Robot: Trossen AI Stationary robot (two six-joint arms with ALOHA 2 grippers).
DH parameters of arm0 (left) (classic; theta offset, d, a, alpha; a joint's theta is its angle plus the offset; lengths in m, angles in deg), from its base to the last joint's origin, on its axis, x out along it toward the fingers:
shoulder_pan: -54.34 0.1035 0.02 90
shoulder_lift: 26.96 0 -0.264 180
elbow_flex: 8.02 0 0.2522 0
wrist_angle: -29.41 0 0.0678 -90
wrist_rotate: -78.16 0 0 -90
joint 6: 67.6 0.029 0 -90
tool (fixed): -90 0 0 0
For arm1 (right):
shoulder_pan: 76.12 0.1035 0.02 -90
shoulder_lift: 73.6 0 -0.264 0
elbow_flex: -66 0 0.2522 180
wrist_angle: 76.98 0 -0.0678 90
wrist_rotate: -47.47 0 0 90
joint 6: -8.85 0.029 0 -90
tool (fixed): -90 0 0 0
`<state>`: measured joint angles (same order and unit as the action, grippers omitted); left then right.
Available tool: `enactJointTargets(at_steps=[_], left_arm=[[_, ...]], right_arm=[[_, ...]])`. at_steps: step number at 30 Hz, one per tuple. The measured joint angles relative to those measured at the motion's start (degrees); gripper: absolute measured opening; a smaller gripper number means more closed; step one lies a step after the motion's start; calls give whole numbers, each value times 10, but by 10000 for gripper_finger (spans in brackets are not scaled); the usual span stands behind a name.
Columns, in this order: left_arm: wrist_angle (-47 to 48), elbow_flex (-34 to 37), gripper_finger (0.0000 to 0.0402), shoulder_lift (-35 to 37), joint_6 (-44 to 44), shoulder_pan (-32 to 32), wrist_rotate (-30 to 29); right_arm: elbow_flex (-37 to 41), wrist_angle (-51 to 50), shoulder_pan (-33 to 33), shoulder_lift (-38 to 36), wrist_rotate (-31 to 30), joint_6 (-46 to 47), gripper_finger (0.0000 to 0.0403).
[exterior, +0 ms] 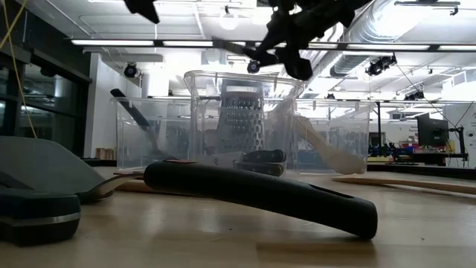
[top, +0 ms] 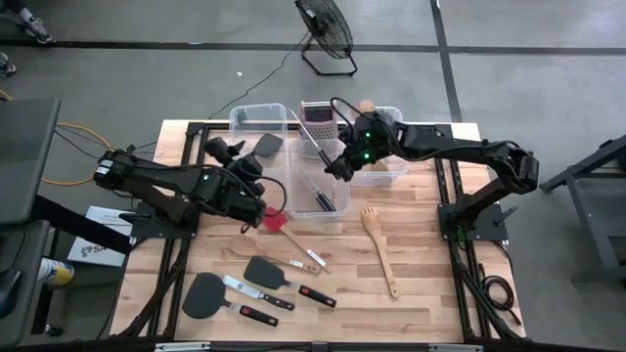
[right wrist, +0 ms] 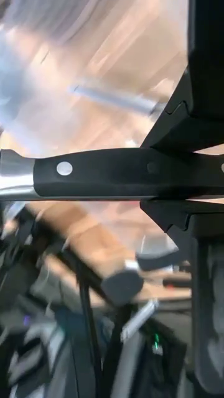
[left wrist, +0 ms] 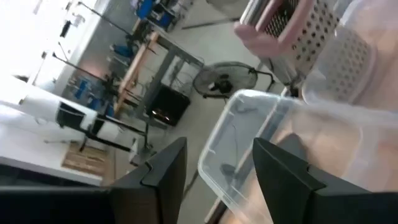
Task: Pick & Place Kitchen Items
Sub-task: Put the black table knife into the middle transparent bin
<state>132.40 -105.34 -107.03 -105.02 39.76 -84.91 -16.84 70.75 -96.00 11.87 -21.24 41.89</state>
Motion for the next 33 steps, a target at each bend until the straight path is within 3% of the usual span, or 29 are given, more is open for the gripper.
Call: enactJointTargets(at_steps=[5, 9, 11, 15, 19, 22, 33], left_arm=[[-10, 77, 177, 47, -102, 0, 18], [-120, 160, 177, 111, -122, -1, 58], [-225, 205, 177, 143, -98, 0, 82], [-463, 301, 177, 196, 16, 3, 166], [-676, 385, 177, 222, 106, 37, 317], [-770, 429, 177, 232, 127, 77, 411], [-833, 449, 177, 299, 192, 177, 525]], right_arm=[[0, -55, 20, 0, -55, 16, 91], [0, -63, 30, 0, -74, 28, 91], [0, -65, 34, 0, -88, 30, 91], [0, -66, 35, 0, -103, 40, 91], [0, -65, 34, 0, -109, 43, 91], [0, -68, 36, 0, -118, 47, 91], [-35, -127, 42, 0, -165, 43, 91]])
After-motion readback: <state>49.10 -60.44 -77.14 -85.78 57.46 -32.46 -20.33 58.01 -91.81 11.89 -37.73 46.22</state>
